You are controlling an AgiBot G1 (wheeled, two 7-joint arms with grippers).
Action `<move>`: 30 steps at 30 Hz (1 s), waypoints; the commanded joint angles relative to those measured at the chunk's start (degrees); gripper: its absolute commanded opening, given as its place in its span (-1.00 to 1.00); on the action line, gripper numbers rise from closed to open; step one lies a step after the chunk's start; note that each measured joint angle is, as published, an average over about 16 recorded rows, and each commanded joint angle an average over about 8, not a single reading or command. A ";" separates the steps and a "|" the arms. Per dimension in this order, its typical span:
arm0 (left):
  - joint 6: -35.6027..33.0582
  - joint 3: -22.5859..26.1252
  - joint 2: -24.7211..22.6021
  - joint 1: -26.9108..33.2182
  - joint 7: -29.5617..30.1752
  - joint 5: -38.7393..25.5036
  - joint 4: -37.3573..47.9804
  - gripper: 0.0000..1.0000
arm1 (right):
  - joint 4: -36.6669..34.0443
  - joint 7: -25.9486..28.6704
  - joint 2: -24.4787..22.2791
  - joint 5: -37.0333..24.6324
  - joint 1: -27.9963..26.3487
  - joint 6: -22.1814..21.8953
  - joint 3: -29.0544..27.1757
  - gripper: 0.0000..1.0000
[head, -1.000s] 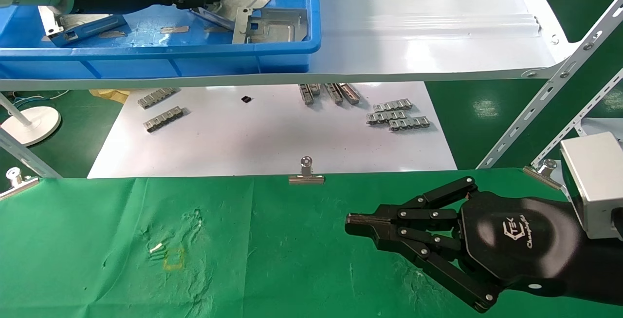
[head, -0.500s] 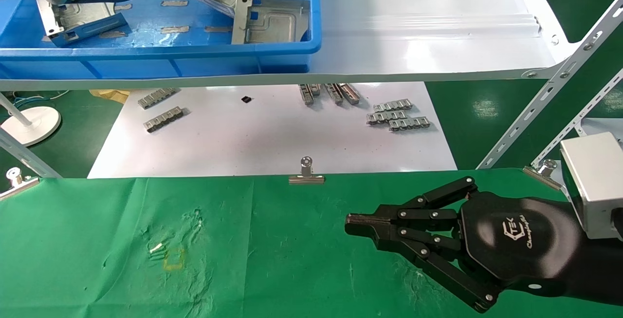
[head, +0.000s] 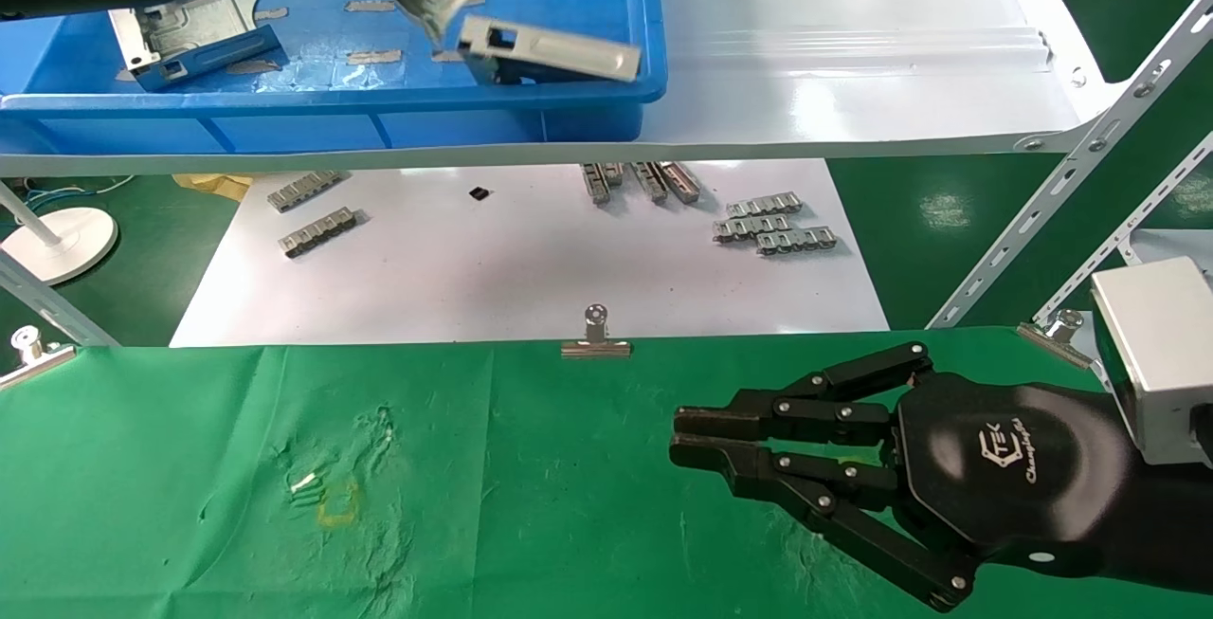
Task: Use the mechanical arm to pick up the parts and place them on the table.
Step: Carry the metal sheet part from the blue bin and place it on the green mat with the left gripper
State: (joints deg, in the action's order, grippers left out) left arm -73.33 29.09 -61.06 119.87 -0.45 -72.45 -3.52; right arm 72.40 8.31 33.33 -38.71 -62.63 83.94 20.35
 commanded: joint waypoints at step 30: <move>-18.19 -1.12 13.34 -2.99 -14.45 4.16 -7.58 -1.00 | 0.00 -0.01 -0.01 0.01 0.00 -0.01 0.02 1.00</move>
State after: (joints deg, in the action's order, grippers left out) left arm -89.41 28.84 -47.26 115.69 -14.42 -67.07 -13.13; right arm 72.40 8.30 33.32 -38.70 -62.63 83.93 20.37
